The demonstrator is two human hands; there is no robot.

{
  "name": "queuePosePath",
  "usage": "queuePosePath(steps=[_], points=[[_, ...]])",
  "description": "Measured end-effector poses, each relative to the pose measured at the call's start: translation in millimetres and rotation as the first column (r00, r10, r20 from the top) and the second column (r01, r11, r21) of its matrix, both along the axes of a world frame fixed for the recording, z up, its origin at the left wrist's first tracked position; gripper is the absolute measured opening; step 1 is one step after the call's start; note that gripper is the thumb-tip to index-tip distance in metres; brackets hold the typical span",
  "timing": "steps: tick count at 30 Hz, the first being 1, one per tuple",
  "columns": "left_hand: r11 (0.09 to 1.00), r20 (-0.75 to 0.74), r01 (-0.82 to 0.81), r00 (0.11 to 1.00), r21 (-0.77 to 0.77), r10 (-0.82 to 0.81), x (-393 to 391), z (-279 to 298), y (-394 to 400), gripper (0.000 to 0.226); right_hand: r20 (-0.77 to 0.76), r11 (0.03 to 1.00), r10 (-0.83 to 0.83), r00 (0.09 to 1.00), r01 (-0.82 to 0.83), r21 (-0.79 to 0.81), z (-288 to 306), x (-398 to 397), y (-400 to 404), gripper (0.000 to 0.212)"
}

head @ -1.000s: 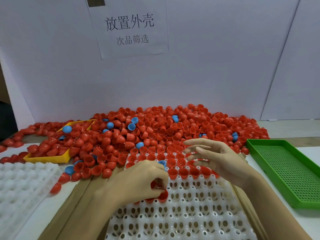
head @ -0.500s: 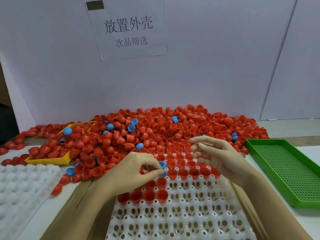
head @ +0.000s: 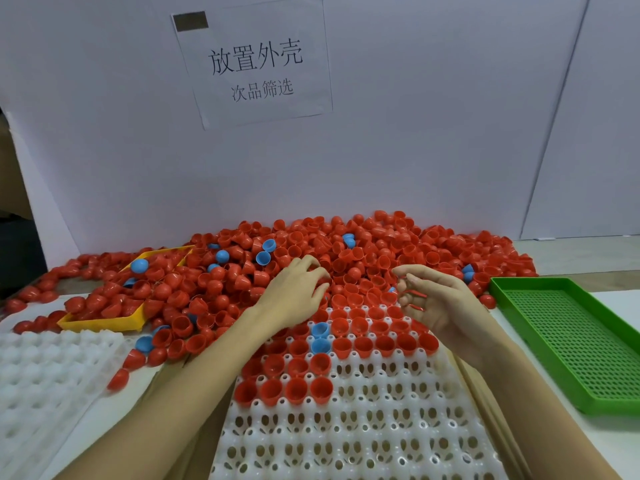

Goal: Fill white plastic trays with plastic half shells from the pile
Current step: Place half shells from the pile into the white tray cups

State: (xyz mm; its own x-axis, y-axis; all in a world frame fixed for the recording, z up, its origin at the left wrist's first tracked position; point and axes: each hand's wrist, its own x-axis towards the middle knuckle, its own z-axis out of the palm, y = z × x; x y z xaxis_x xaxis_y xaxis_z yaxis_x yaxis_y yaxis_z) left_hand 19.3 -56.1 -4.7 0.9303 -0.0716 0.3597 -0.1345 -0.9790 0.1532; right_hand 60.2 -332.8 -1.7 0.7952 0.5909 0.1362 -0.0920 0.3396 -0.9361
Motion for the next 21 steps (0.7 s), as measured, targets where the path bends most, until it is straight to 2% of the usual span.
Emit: queuePosePath(steps=[3, 6, 13, 16, 19, 21], points=[[0.978, -0.126, -0.001, 0.992, 0.207, 0.028, 19, 2, 6, 0.043, 0.002, 1.0, 0.001, 1.0, -0.001, -0.003, 1, -1, 0, 0.024], [0.963, -0.141, 0.003, 0.989, 0.268, 0.036, 25, -2, 10, 0.041, 0.0, 1.0, 0.016, 1.0, -0.016, 0.003, 2, -2, -1, 0.023], [0.992, -0.152, -0.035, 0.987, 0.118, 0.053, 30, -9, 14, 0.024, 0.002, 0.999, 0.039, 0.999, -0.039, -0.002, 3, -3, 1, 0.023], [0.998, -0.144, -0.065, 0.987, 0.025, 0.068, 29, -6, 16, 0.008, -0.001, 0.999, 0.038, 0.999, -0.038, -0.003, 4, -4, 1, 0.022], [0.987, -0.078, -0.093, 0.993, -0.13, 0.083, 23, 0, 15, 0.013, -0.013, 0.999, 0.033, 0.999, -0.033, 0.0, 4, -5, 2, 0.021], [0.953, -0.002, -0.073, 0.997, -0.295, 0.076, 12, 7, 10, 0.012, -0.016, 1.0, 0.026, 1.0, -0.026, -0.005, 4, -6, 2, 0.021]])
